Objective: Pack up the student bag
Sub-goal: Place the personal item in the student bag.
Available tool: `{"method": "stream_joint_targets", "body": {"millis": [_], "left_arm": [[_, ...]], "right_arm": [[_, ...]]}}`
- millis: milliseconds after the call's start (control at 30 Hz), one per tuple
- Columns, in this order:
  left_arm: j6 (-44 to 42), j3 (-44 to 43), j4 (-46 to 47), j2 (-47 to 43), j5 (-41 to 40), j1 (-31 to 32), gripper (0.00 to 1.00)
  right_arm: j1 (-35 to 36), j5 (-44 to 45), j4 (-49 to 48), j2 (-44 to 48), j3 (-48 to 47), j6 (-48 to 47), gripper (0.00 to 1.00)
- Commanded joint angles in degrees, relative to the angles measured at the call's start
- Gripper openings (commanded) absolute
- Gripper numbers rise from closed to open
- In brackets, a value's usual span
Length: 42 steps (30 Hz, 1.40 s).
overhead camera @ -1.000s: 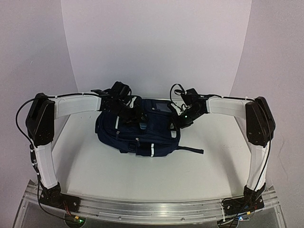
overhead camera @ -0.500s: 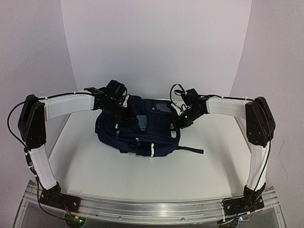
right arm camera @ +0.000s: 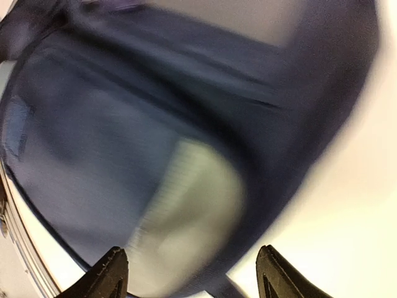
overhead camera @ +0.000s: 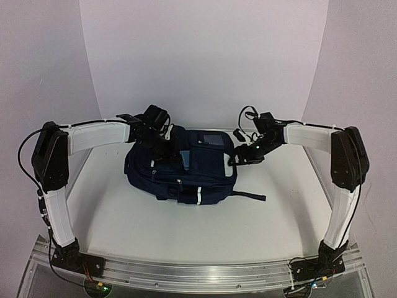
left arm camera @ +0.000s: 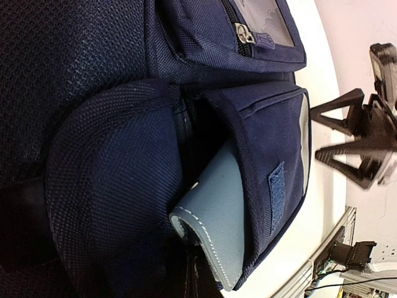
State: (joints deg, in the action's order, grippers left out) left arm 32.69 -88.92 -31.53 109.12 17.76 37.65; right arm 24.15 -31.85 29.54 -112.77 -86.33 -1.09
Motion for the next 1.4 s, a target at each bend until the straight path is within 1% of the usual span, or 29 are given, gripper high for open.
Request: {"method": "stream_joint_targets", "body": {"millis": [0, 200, 300, 467, 600, 700, 800, 933, 1033, 1100, 1133, 1233, 1300, 1367], "left_arm": [[-2.0, -3.0, -2.0, 2.4, -2.7, -0.3, 0.01], [-3.2, -6.7, -4.3, 5.4, -4.0, -0.3, 0.01], [-4.1, -8.4, -4.7, 6.9, -3.4, -0.2, 0.03], [-5.7, -9.4, -3.3, 8.2, -2.1, 0.0, 0.06], [-6.6, -9.9, -1.4, 9.6, 0.8, 0.3, 0.07], [-7.2, -9.9, 1.4, 10.5, 5.4, 0.4, 0.09], [-7.4, -9.7, 4.3, 11.4, 9.4, 0.6, 0.15], [-7.0, -8.9, 7.3, 11.1, 12.9, 0.7, 0.34], [-6.7, -7.1, 8.7, 9.7, 13.5, 0.7, 0.44], [-7.0, -6.2, 7.0, 8.0, 11.3, 0.7, 0.48], [-7.1, -5.9, 5.3, 7.0, 9.2, 0.7, 0.48], [-6.7, -5.0, -0.6, 2.9, 1.4, 0.7, 0.48], [-6.3, -3.1, -2.7, -1.1, -3.4, 0.7, 0.47], [-6.1, -1.0, -3.6, -5.8, -6.0, 0.7, 0.46]], "right_arm": [[-4.5, -2.6, 2.4, 1.9, 1.0, 3.1, 0.74], [-4.6, -10.6, 1.5, -4.1, -0.8, 6.0, 0.77], [-4.3, -14.7, -0.8, -5.7, -1.2, 6.7, 0.75], [-3.2, -18.7, -3.1, -7.1, -2.1, 8.0, 0.72], [-2.5, -20.7, -4.4, -7.7, -1.9, 8.5, 0.70], [-2.4, -21.8, -5.1, -7.8, -1.5, 8.7, 0.70], [-2.2, -22.8, -5.3, -7.4, -1.0, 8.6, 0.70], [-1.6, -24.9, -5.6, -6.7, -0.3, 8.8, 0.70], [-1.4, -25.5, -5.8, -6.2, 0.0, 9.2, 0.69], [-1.3, -25.6, -6.2, -5.7, 0.3, 9.5, 0.69], [-1.4, -25.3, -6.3, -5.5, 0.5, 9.6, 0.69], [-1.4, -24.3, -6.6, -5.0, 1.1, 9.7, 0.68], [-1.4, -23.1, -6.9, -4.5, 1.6, 9.7, 0.67], [-1.4, -22.2, -7.2, -4.2, 1.9, 9.7, 0.66]]}}
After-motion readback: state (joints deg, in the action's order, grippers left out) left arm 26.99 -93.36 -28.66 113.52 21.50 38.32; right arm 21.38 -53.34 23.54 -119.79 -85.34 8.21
